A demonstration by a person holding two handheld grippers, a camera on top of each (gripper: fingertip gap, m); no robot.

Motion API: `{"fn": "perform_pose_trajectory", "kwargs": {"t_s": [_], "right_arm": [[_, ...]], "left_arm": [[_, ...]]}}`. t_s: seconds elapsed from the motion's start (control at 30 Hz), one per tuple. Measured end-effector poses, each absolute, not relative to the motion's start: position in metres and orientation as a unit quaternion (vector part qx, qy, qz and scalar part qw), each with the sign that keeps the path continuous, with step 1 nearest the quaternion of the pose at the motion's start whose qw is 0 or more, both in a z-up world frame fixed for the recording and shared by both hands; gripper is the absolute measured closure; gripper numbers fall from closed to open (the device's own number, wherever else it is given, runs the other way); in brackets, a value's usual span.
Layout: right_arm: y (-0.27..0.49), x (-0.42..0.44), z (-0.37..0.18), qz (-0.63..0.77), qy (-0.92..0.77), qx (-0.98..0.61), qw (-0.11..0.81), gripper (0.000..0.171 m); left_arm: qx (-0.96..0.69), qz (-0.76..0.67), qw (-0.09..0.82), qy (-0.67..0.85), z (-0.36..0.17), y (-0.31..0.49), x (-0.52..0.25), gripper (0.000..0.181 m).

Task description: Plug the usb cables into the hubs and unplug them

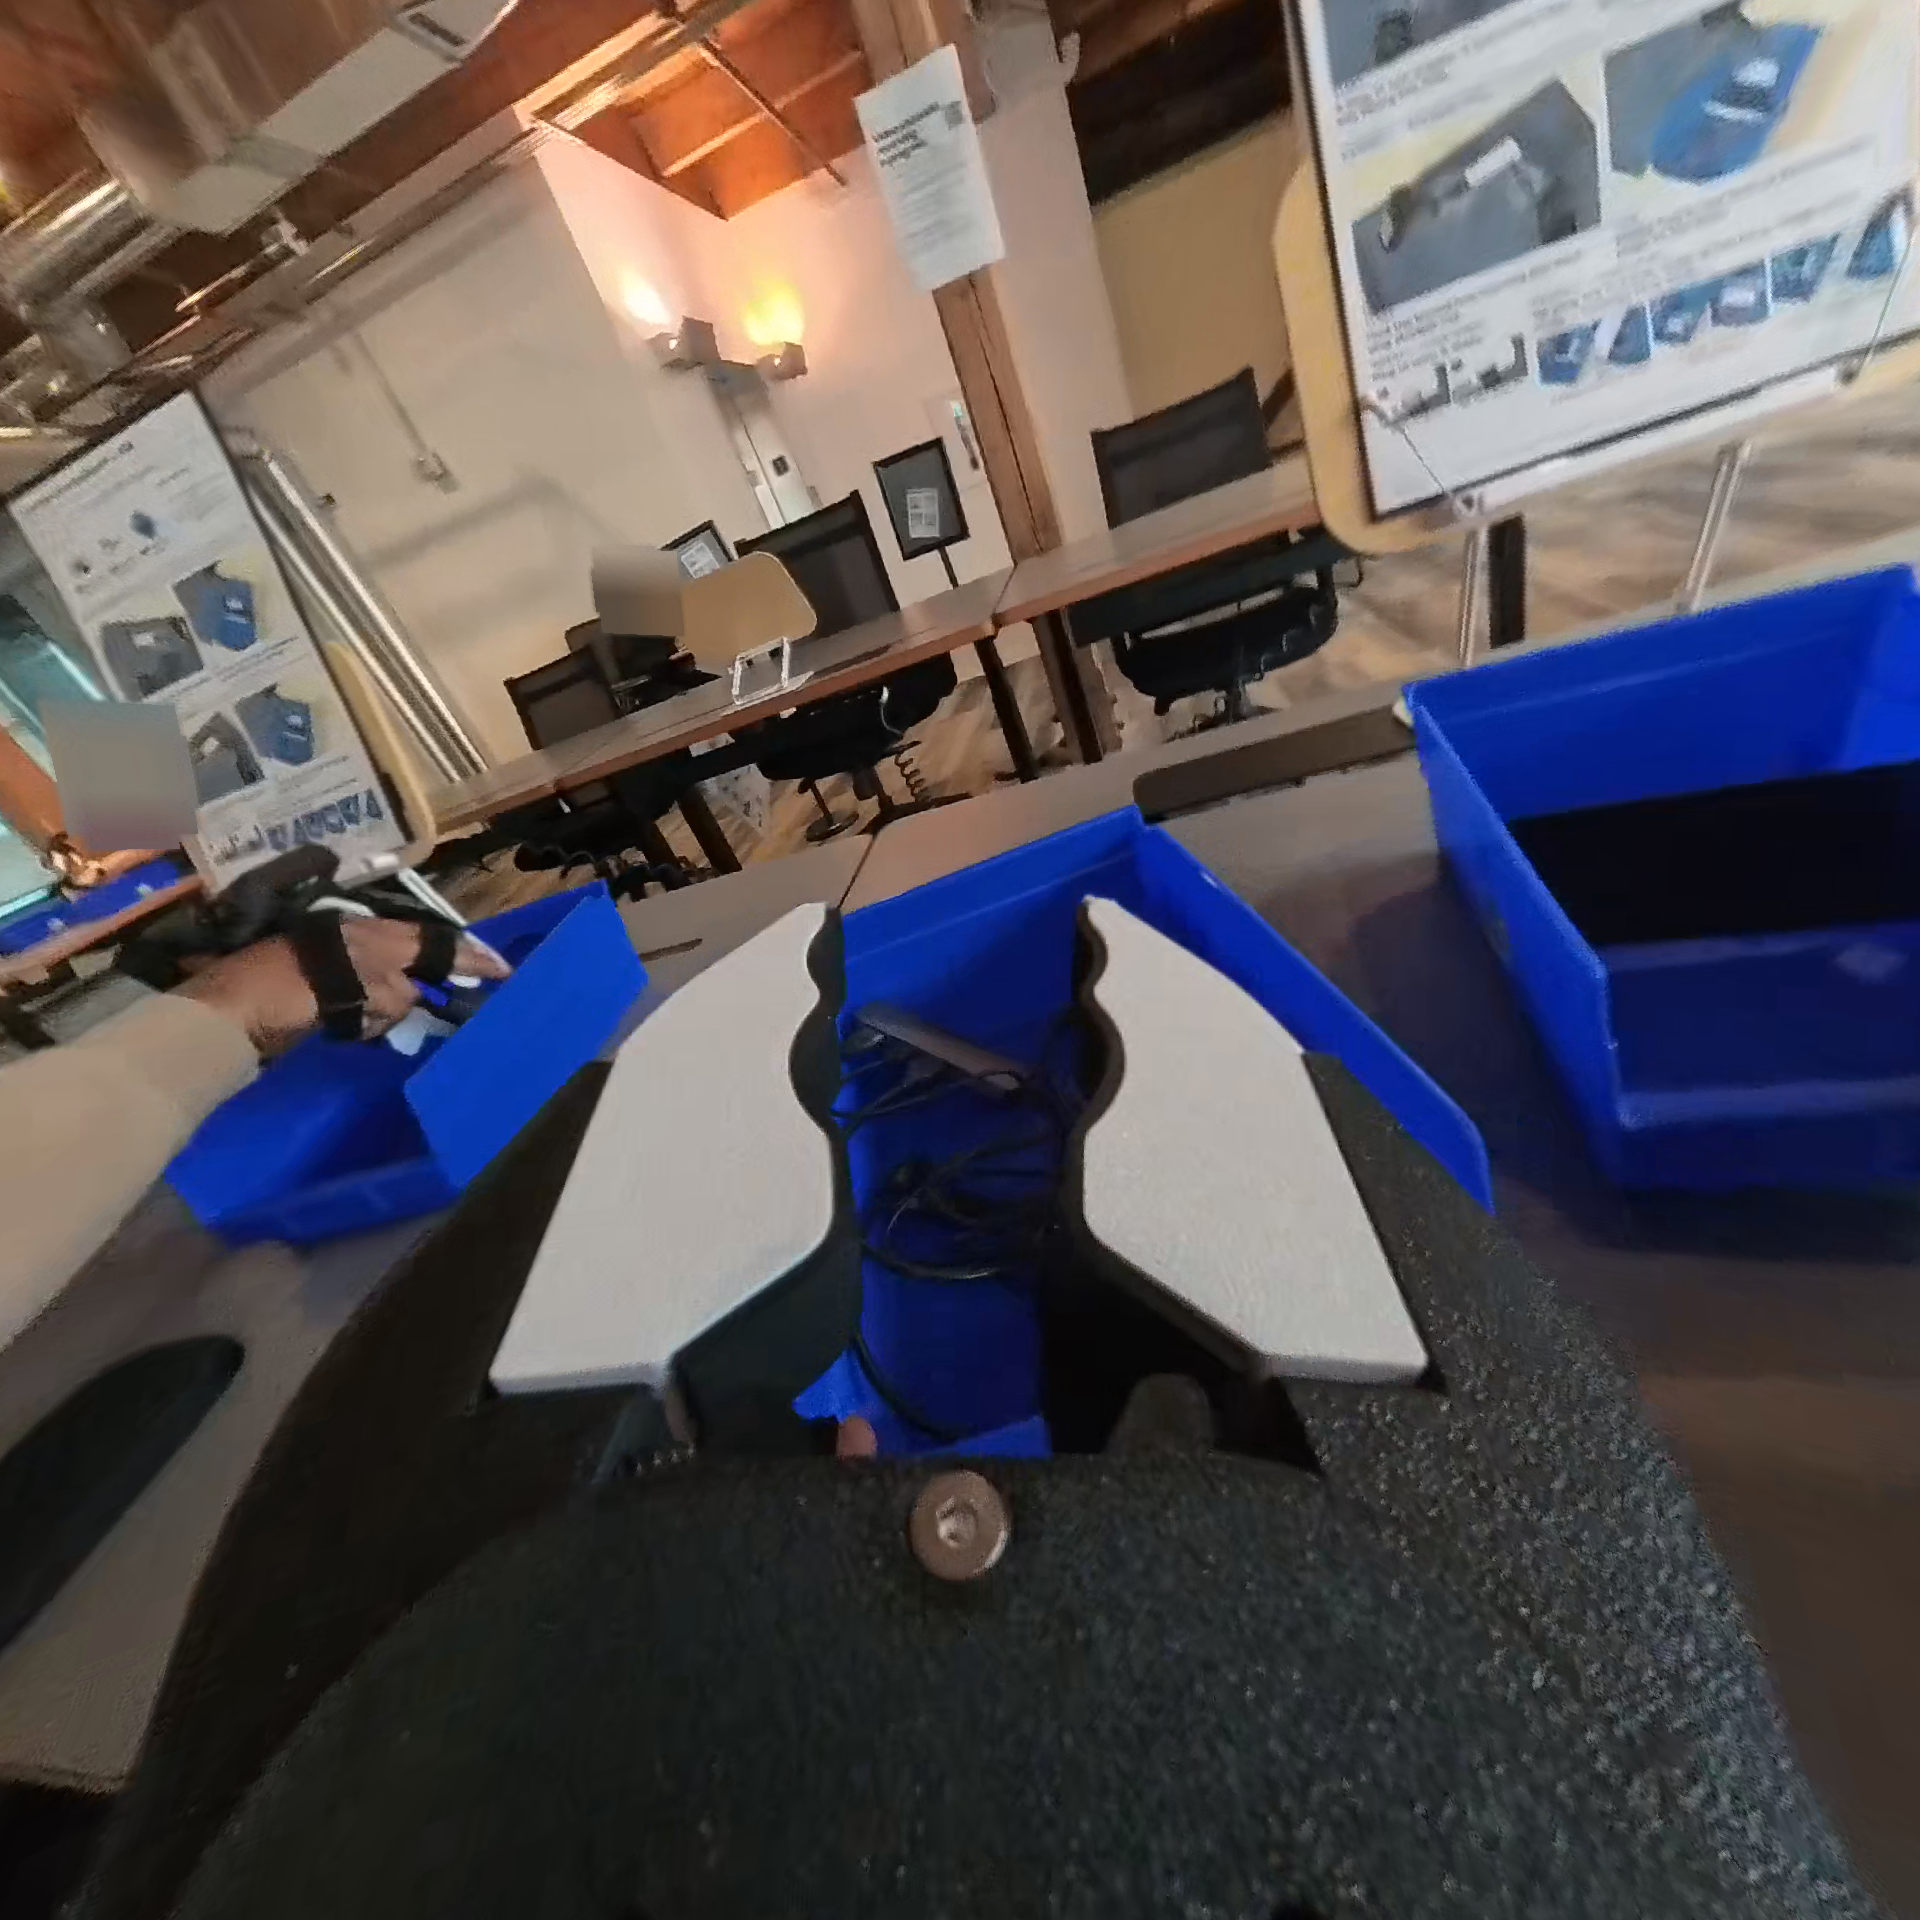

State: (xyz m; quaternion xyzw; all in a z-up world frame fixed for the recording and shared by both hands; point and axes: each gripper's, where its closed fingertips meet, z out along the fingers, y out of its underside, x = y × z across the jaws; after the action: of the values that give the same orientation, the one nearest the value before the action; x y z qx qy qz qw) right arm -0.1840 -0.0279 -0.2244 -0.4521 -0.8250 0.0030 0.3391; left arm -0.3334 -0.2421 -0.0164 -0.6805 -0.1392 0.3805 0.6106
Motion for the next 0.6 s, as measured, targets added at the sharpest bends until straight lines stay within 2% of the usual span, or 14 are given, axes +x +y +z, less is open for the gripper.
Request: {"fn": "perform_pose_trajectory", "kwargs": {"t_s": [0.6], "right_arm": [[0.084,0.019,-0.228,-0.034,-0.824,-0.477,0.303,0.143]], "left_arm": [[-0.736,0.392,0.549,-0.062,-0.037,-0.203,-0.31,0.139]]}}
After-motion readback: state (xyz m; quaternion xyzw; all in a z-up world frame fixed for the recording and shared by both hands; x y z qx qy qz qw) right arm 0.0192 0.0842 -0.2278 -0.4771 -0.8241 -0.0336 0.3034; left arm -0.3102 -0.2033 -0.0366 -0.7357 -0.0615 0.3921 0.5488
